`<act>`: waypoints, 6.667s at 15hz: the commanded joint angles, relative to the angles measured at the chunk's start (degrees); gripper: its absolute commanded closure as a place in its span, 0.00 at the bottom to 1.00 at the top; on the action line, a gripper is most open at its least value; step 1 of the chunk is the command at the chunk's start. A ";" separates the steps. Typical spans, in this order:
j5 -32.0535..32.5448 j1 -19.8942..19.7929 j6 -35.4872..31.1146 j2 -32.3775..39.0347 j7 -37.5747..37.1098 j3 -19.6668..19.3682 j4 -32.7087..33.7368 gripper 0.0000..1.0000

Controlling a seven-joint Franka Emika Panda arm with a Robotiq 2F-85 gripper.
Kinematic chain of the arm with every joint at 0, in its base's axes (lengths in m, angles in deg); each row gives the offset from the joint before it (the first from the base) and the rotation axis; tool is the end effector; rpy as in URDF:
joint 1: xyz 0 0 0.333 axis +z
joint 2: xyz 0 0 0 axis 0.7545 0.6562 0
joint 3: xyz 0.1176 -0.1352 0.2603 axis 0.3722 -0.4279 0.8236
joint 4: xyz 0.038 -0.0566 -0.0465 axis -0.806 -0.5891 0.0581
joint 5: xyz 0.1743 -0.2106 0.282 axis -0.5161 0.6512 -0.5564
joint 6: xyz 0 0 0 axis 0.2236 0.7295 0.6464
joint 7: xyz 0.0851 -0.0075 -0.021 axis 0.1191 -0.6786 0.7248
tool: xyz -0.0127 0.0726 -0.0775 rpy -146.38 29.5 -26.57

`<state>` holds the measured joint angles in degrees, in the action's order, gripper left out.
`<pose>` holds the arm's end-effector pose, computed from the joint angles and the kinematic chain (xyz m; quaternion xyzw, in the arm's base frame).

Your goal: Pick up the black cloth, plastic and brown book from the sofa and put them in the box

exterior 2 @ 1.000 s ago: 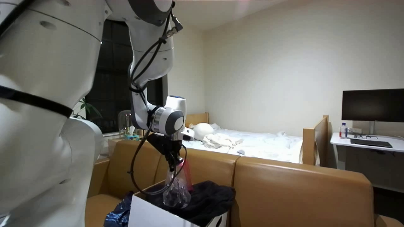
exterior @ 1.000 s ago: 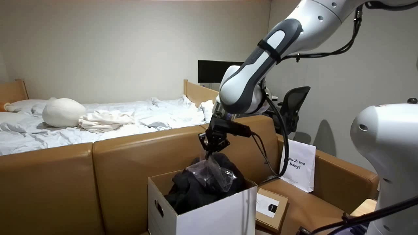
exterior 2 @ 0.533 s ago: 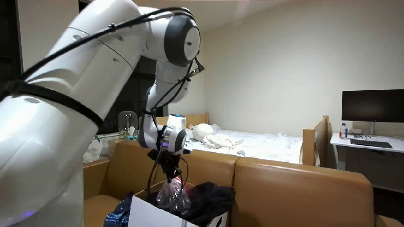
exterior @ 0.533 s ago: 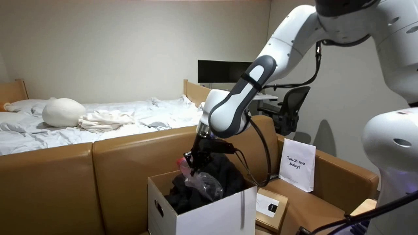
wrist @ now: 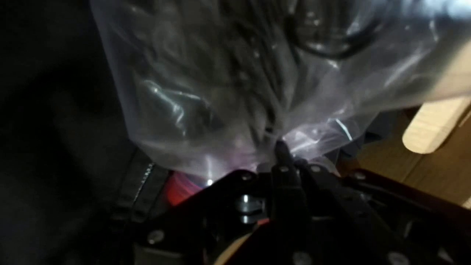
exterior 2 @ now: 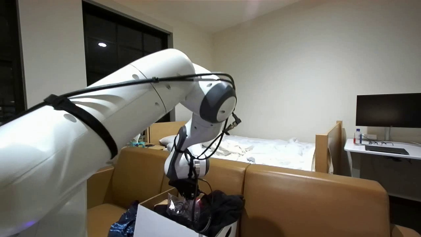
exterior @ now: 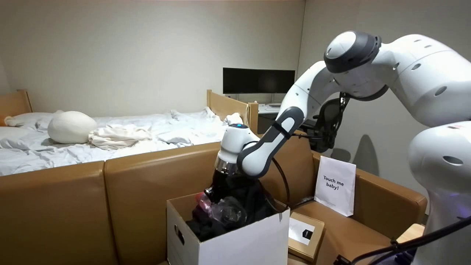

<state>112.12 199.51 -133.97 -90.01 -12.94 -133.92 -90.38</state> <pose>0.5771 0.1508 0.1000 -0.9864 -0.0828 -0.0857 0.1128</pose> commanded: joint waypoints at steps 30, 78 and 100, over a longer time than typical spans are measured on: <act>32.21 -16.35 41.60 -12.92 -35.78 38.26 -3.17 0.00; -21.04 -128.21 30.54 27.78 -40.82 127.59 -30.33 0.00; -12.02 -160.16 22.21 56.99 -21.26 130.00 -21.78 0.00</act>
<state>105.13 39.30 -106.03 -35.23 -40.86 -3.98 -110.99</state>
